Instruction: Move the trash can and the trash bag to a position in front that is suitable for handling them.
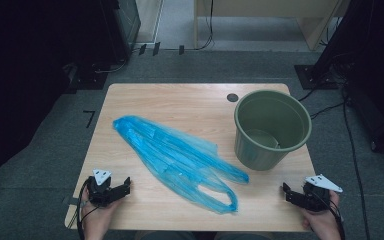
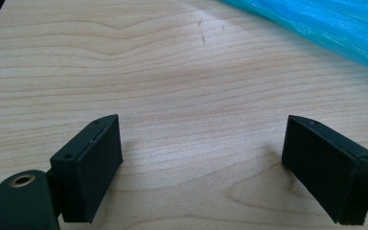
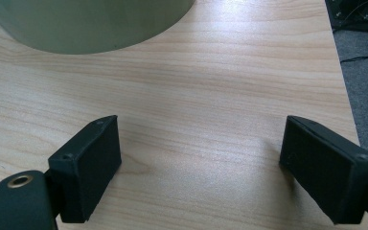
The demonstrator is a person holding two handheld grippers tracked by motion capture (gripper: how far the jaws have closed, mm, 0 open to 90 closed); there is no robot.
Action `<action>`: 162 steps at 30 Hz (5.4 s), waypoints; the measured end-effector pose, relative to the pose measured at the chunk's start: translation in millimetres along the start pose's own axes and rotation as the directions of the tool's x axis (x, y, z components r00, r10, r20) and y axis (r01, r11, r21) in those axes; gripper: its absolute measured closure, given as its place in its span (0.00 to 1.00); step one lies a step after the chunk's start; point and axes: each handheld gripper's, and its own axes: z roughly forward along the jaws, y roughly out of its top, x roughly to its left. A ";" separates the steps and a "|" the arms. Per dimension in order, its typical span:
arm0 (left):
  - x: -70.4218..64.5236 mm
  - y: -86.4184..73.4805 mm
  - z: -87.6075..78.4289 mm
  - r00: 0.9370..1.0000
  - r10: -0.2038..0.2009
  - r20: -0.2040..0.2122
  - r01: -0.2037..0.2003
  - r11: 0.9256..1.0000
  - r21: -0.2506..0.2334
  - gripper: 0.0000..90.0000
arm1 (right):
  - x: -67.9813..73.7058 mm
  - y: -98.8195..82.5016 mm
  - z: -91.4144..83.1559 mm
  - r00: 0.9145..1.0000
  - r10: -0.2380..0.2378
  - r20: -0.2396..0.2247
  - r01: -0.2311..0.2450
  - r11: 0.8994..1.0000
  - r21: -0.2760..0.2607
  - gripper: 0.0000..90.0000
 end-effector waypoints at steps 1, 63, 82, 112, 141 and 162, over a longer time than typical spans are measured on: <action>0.0 0.0 0.0 1.000 0.000 -0.001 0.000 1.000 0.000 0.15 | 0.1 -0.1 0.0 1.000 0.001 0.001 -0.001 1.000 0.000 0.15; -167.3 42.2 37.5 0.949 0.205 0.241 -0.205 0.978 -0.026 0.74 | 2.8 0.7 0.6 1.000 0.003 0.012 -0.003 1.000 -0.006 0.18; -149.6 66.3 -12.0 0.956 0.144 0.256 -0.055 0.944 -0.324 1.00 | 4.3 0.3 -0.1 1.000 -0.007 0.021 0.007 1.000 -0.011 0.18; -169.9 156.3 -148.9 0.935 0.238 0.263 0.093 0.550 -0.830 1.00 | 4.2 0.3 0.0 1.000 -0.010 0.022 0.010 1.000 -0.014 0.18; -231.5 202.3 -216.2 0.752 0.454 0.478 0.290 0.423 -0.858 1.00 | 4.5 0.3 -0.1 1.000 -0.007 0.017 0.008 1.000 -0.011 0.18; -258.1 218.5 -219.7 0.554 0.498 0.668 0.490 0.454 -0.744 1.00 | 4.3 0.2 -0.2 1.000 -0.015 0.011 0.015 1.000 -0.010 0.18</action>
